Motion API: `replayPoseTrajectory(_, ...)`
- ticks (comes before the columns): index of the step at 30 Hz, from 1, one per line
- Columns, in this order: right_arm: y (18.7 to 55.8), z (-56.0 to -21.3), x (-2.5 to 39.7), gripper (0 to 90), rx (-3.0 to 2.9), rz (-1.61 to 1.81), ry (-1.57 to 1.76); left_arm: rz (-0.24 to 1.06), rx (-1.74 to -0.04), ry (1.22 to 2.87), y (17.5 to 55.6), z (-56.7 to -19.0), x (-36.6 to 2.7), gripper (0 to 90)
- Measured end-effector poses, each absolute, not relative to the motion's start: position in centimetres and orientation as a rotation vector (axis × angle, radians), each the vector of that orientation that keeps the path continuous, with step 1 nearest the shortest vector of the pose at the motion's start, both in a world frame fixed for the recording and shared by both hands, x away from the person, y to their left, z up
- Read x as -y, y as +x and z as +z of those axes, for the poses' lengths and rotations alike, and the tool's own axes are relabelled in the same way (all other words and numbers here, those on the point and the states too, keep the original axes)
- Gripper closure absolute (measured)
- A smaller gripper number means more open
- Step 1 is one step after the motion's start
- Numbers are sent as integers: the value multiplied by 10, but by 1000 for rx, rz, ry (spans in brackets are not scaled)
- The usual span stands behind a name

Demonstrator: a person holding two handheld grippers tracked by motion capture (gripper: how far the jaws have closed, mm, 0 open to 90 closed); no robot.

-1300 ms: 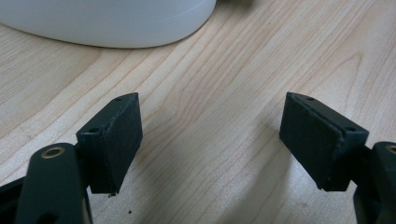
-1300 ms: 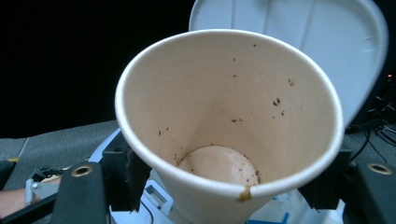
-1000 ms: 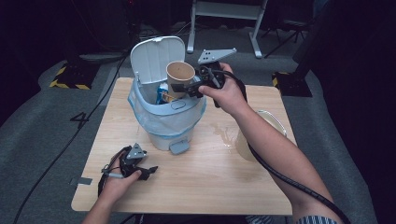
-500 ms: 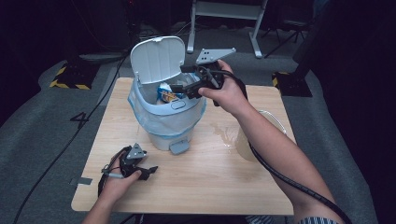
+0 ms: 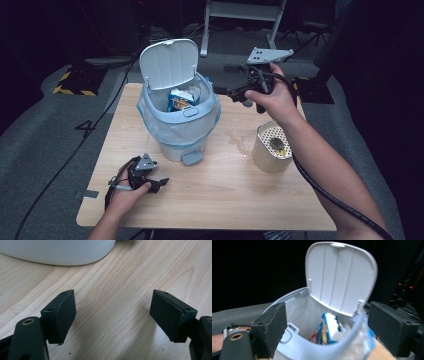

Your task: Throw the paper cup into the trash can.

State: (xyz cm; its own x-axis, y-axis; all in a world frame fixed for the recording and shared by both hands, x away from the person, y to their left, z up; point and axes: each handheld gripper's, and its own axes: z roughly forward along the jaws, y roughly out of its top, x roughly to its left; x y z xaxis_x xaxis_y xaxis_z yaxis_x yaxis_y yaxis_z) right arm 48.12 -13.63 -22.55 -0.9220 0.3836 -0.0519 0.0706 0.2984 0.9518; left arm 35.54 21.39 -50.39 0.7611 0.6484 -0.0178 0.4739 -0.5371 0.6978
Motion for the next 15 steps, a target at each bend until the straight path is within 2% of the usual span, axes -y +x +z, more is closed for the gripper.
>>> replayPoseTrajectory(15,462,-225,208,176,-2288,1549,515,313,-830,2242,355,-504,-215,215)
